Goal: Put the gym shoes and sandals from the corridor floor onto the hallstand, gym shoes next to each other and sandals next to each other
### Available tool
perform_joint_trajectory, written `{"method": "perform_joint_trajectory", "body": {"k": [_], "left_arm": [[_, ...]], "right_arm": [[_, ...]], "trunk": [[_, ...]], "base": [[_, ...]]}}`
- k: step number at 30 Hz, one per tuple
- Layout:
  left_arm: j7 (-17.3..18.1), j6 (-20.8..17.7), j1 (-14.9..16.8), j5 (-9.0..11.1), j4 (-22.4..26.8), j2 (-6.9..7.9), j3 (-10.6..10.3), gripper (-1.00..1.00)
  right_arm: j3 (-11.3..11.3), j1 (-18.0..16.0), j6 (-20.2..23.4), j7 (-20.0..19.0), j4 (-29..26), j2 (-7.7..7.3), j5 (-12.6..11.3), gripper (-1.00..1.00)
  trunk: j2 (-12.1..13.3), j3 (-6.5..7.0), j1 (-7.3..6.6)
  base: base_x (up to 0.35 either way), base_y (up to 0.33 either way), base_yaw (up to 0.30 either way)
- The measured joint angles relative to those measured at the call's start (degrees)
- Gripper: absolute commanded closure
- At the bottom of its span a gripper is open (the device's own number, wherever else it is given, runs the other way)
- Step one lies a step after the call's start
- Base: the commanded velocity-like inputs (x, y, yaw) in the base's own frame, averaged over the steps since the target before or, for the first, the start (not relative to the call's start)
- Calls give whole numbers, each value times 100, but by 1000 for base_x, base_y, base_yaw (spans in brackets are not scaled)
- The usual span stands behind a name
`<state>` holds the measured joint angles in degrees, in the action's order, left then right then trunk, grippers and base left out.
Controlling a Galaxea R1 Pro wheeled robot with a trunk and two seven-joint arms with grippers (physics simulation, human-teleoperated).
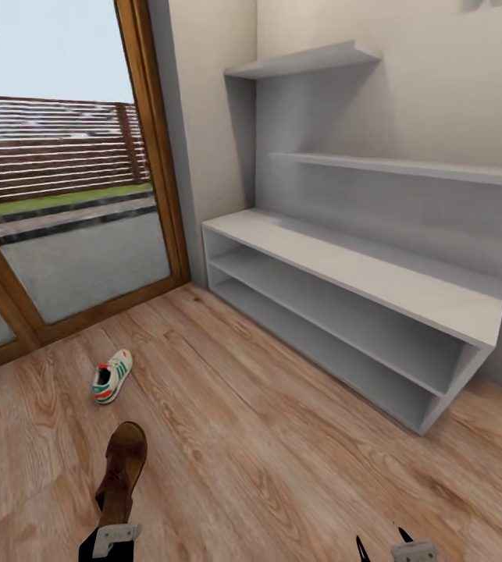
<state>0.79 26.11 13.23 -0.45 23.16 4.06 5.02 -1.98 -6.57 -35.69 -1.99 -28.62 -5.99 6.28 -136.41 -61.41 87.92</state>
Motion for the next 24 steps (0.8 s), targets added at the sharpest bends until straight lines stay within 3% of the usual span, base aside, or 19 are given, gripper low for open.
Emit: {"method": "perform_joint_trajectory", "body": {"k": [7,18,24], "left_arm": [[0,1,0,0,0,0,0,100],[0,1,-1,8,1,0,1,100],[0,1,0,8,0,0,1,100]], "right_arm": [[0,0,0,6,5,0,0,-100],[0,-1,0,8,6,0,7,-100],[0,0,0,7,2,0,2,-100]], "trunk": [[0,0,0],[0,0,0],[0,0,0]], "base": [[279,224,18],[279,226,208],[271,234,44]]}}
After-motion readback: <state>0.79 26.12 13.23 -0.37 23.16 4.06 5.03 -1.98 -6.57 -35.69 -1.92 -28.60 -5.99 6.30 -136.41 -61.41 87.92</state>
